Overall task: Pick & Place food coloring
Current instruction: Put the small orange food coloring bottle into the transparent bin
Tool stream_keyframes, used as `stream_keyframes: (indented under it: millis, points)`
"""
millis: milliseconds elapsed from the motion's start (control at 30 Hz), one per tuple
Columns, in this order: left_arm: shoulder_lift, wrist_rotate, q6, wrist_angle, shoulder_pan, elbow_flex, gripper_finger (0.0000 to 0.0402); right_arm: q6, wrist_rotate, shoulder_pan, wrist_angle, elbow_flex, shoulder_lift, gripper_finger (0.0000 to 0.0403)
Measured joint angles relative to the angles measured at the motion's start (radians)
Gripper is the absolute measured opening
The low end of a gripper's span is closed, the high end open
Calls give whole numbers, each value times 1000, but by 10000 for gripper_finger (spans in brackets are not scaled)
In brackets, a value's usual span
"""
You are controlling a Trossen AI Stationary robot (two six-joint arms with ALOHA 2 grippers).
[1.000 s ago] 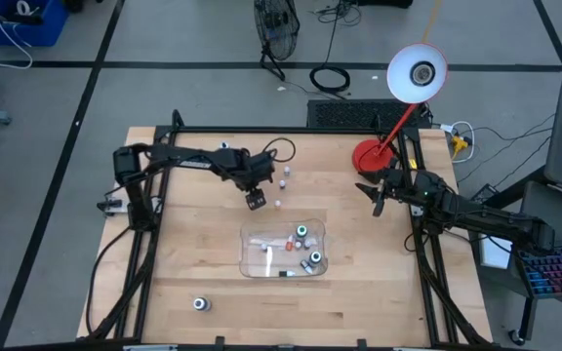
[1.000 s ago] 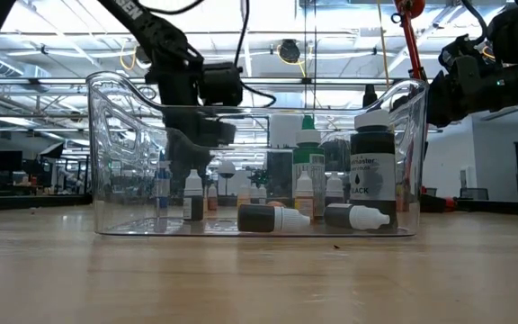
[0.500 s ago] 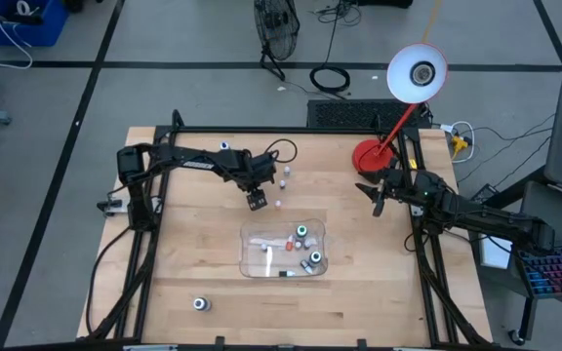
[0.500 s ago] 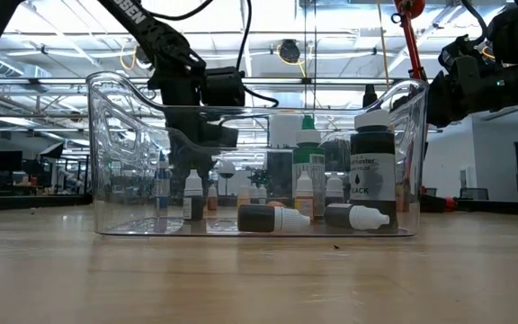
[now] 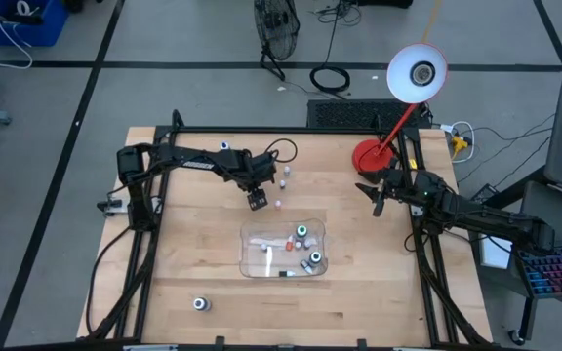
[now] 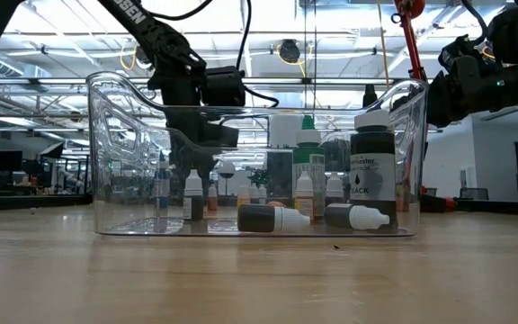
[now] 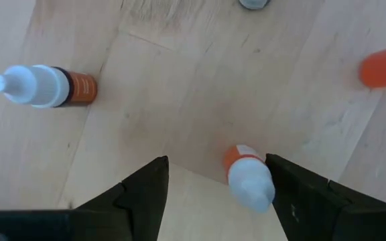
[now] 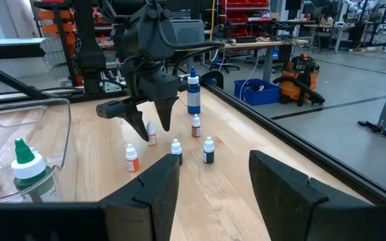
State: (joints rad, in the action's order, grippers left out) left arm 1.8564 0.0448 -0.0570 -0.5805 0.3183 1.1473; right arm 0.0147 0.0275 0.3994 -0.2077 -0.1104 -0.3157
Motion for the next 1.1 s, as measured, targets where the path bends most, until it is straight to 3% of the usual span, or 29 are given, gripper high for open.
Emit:
stream_keyframes:
  millis: [200, 533, 700, 833, 1100]
  points:
    - [0, -1, -1, 0, 0, 0, 222, 0, 0, 0, 0, 0, 0, 171]
    - [0, -55, 0, -17, 0, 1, 64, 0, 0, 0, 0, 0, 0, 171]
    - [-3, -86, 23, -103, -29, 47, 64, 0, 0, 0, 0, 0, 0, 171]
    - [-14, -32, 31, -234, -98, 133, 64, 0, 0, 0, 0, 0, 0, 171]
    - [-47, 53, 1, -396, -359, 365, 64, 0, 0, 0, 0, 0, 0, 171]
